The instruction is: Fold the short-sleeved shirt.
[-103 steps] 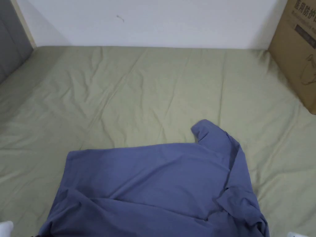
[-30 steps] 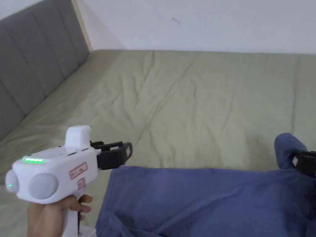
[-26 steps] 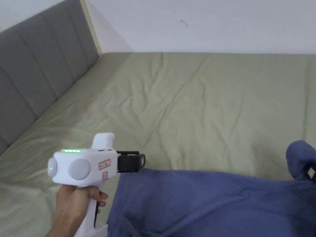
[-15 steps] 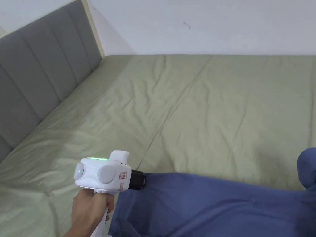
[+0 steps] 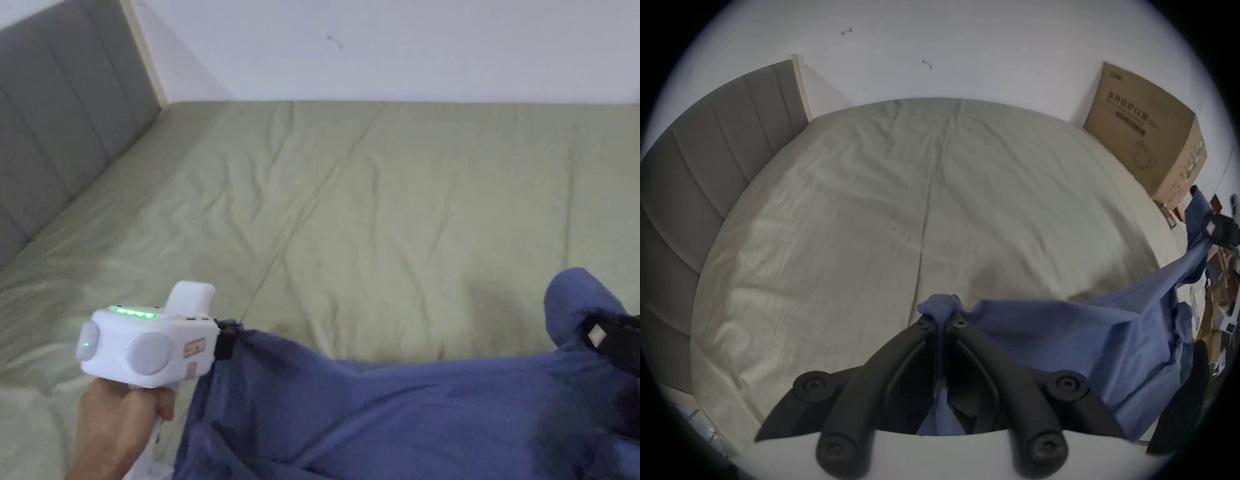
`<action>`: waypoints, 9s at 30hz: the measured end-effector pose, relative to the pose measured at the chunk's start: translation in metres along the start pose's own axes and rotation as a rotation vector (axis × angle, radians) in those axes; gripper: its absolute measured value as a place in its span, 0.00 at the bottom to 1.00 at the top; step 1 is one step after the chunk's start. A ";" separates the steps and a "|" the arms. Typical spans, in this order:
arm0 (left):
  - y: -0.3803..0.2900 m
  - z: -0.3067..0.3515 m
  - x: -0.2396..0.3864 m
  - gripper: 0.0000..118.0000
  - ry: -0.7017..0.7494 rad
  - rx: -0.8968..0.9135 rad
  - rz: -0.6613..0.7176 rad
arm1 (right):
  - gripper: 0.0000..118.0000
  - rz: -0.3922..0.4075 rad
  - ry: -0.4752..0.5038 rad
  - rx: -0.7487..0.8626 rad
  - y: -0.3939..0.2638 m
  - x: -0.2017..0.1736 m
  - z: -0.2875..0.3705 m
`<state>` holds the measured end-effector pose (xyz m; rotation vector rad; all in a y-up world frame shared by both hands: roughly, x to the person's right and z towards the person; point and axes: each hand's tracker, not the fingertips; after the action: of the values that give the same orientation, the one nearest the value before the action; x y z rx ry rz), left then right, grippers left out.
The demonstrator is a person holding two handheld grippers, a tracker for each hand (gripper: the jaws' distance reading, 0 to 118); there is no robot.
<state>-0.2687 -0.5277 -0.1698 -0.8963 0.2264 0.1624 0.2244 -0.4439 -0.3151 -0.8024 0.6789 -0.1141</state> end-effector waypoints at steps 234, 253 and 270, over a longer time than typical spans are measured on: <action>-0.137 0.066 0.108 0.09 -0.558 -0.306 0.342 | 0.00 0.111 -0.167 0.366 -0.116 -0.089 0.175; -0.070 0.123 -0.038 0.09 -0.252 -0.282 0.240 | 0.00 0.137 -0.157 0.343 -0.112 -0.096 0.160; -0.043 0.146 0.185 0.09 -0.284 -0.277 -0.297 | 0.00 0.104 -0.150 0.356 -0.117 -0.088 0.171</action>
<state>-0.0615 -0.4311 -0.0978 -1.1573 -0.1986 0.0428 0.2758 -0.3888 -0.1028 -0.4280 0.5375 -0.0765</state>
